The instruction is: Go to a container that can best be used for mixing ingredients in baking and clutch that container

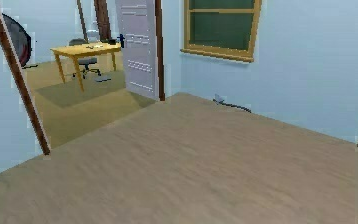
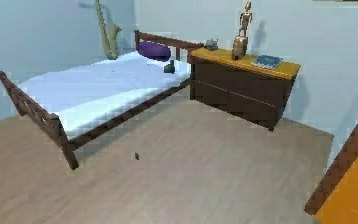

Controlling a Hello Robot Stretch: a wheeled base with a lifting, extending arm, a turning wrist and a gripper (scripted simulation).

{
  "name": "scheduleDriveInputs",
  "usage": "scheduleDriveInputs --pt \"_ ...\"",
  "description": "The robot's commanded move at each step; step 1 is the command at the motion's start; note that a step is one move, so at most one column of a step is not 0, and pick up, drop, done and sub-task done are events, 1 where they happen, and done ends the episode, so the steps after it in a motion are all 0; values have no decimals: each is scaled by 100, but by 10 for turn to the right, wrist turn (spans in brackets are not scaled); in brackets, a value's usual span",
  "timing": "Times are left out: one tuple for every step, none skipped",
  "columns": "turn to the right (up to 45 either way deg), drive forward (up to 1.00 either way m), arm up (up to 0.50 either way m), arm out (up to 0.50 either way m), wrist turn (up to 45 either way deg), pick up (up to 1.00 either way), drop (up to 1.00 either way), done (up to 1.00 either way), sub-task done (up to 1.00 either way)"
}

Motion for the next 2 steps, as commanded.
scheduleDriveInputs --pt "-30 0 0 0 0 0 0 0 0" --pt "0 45 0 0 0 0 0 0 0"
